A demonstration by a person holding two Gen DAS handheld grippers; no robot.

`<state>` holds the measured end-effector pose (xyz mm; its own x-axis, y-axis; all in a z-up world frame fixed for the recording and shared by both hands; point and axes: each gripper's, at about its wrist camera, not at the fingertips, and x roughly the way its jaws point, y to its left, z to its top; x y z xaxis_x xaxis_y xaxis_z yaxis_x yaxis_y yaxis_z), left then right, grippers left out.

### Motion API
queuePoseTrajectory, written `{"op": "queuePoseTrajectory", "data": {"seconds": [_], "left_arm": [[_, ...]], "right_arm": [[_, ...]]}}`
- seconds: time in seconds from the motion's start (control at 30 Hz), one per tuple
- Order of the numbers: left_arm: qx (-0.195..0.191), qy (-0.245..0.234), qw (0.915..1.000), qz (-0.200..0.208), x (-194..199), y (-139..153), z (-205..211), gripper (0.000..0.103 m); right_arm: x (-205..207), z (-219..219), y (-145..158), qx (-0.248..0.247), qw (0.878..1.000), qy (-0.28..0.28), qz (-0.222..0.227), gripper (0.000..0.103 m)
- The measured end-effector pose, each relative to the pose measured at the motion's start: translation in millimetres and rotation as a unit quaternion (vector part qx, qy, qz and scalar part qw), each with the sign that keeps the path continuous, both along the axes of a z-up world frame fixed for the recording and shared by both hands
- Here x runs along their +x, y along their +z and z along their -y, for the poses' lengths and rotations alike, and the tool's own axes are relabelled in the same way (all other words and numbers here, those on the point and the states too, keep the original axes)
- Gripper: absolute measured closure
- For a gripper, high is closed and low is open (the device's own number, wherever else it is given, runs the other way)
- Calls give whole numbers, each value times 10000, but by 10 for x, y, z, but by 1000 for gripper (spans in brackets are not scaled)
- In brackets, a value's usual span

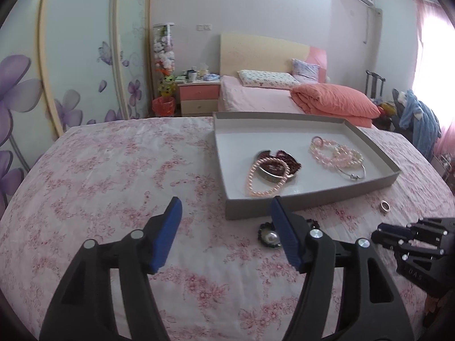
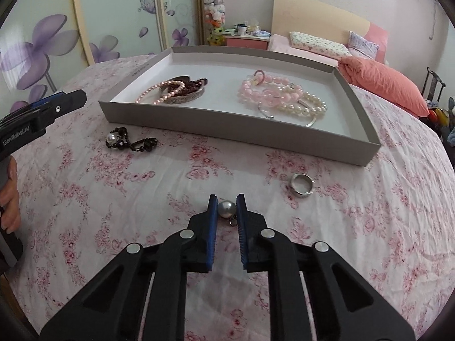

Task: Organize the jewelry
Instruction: 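Grasp a small pearl earring with the right tool while the left tool reaches the black bead bracelet, then grasp the black bead bracelet by its pearl pendant with the left tool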

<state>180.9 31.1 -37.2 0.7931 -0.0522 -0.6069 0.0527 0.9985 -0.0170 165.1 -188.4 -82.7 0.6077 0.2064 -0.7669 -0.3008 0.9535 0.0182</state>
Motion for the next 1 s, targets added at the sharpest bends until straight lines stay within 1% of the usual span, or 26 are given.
{"op": "queuePoseTrajectory", "data": {"seconds": [0.13, 0.2, 0.27, 0.4, 0.47, 0.53, 0.57, 0.63, 0.67, 0.7, 0.77, 0.83, 1.0], "left_arm": [[298, -449, 9985, -127, 34, -71, 181, 34], [526, -744, 9956, -238, 59, -140, 318, 34], [663, -947, 9926, -367, 97, -183, 411, 34], [864, -1128, 9882, -580, 173, -275, 534, 34], [902, -1233, 9847, -839, 246, -360, 591, 35], [896, -1265, 9827, -1016, 309, -411, 610, 37], [855, -1277, 9820, -1099, 340, -432, 609, 40], [736, -1287, 9825, -1124, 360, -439, 581, 49], [653, -1304, 9828, -1136, 362, -441, 565, 57], [637, -1294, 9830, -1139, 360, -447, 559, 68], [578, -1333, 9827, -1145, 339, -455, 565, 80], [629, -1312, 9829, -1125, 311, -453, 580, 80], [616, -1287, 9834, -1123, 275, -445, 581, 80]], "right_arm": [[14, 109, -2, 118, 9998, -149, -34, 89], [20, 114, -1, 126, 9998, -151, -37, 89], [24, 129, 1, 130, 9998, -145, -40, 89], [23, 132, -3, 183, 9997, -145, -57, 89], [20, 139, -3, 197, 9997, -141, -62, 89], [21, 141, -4, 212, 9997, -138, -67, 88], [21, 144, -4, 221, 9996, -138, -70, 88], [22, 150, -5, 238, 9996, -137, -76, 88], [23, 154, -4, 242, 9996, -136, -77, 88], [23, 159, -3, 249, 9996, -136, -79, 88], [19, 161, -3, 257, 9995, -136, -82, 88], [19, 158, -3, 259, 9995, -134, -83, 88], [23, 157, -5, 276, 9995, -132, -89, 88]]}}
